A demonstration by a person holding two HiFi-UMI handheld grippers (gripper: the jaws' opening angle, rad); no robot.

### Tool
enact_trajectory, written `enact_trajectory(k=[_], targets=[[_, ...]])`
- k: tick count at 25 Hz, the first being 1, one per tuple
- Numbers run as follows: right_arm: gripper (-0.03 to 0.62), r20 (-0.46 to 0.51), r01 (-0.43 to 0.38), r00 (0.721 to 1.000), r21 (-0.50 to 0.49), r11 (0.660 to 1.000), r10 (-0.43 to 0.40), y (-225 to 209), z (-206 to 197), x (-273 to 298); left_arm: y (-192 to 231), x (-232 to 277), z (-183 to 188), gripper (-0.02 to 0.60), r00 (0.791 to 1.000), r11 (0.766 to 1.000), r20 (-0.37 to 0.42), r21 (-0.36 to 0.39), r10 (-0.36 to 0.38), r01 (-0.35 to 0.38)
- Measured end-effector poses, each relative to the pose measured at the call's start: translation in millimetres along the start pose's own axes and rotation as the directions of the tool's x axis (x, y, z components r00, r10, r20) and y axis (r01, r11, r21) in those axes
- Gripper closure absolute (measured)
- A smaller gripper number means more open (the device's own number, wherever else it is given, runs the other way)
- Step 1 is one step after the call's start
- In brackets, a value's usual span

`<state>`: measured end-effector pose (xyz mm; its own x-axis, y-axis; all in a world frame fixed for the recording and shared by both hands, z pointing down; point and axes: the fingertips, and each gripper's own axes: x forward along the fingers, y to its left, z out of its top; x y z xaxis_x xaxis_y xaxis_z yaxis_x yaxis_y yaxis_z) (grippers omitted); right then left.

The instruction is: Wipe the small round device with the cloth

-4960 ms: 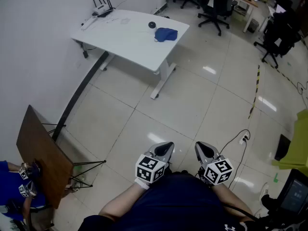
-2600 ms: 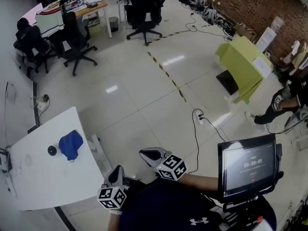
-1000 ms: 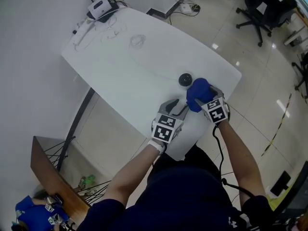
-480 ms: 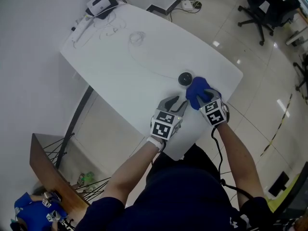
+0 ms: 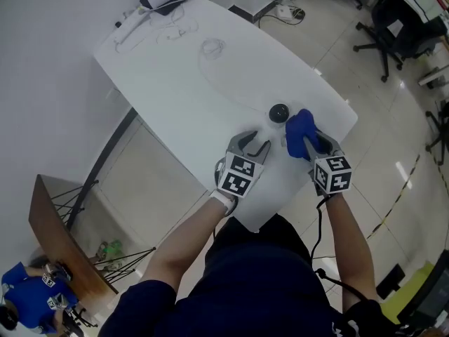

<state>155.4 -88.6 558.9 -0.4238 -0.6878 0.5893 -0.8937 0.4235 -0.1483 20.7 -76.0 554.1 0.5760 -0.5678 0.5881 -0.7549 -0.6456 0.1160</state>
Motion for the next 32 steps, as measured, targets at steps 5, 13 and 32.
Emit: enact_trajectory(k=[5,13,32], targets=[[0.49,0.095,0.05,0.995,-0.232,0.971,-0.029,21.7,50.5,-23.3,9.3,11.0,13.5,0.411,1.0,0.996,0.025,0.09,0.018,-0.02],[0.488,0.061,0.013,0.998,-0.6,0.8,0.029,86.3,88.8,-7.7,9.5,29.6,22.6,0.403,1.0,0.987,0.001,0.158,0.013,-0.013],[0.487,-0.032,-0.158,0.983,0.347,0.924,0.18,-22.8,13.4,62.2,7.3,65.6,12.5,0.347,0.997,0.988,-0.066,0.148,-0.029,0.039]])
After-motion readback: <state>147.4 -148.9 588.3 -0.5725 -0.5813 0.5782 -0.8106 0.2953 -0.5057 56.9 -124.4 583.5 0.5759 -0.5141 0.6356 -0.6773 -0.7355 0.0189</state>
